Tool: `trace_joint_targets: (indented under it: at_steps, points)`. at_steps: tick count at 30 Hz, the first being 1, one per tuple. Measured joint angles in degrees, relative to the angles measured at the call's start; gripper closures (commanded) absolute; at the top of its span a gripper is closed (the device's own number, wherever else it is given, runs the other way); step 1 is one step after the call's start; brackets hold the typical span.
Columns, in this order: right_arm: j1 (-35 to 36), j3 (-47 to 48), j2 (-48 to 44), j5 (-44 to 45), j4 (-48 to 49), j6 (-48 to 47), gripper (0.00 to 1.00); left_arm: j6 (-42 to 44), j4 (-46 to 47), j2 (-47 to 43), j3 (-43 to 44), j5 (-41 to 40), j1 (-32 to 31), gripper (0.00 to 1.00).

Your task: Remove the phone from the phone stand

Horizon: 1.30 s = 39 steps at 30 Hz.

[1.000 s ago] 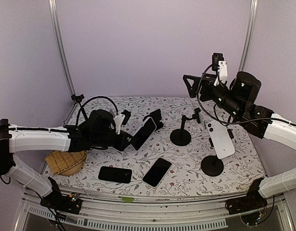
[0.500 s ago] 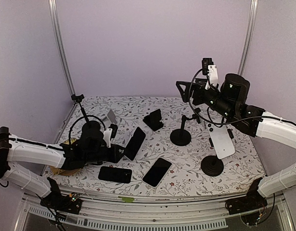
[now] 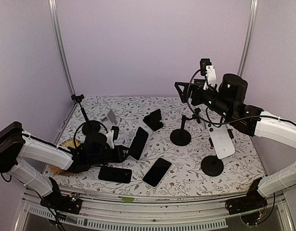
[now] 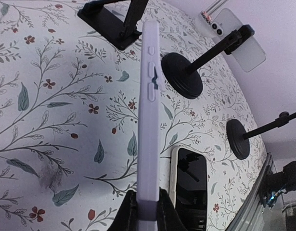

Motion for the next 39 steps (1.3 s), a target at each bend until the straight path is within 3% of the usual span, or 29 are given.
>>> trace_joint_targets:
  at_steps: [21,39]
  points:
    - [0.0,0.1,0.0,0.1,0.0,0.0,0.01,-3.8,6.5,8.7,-1.3,0.1,-0.1,1.00]
    - [0.0,0.1,0.4,0.5,0.0,-0.1,0.01,-5.9,7.1,11.5,-1.3,-5.2,-0.3,0.78]
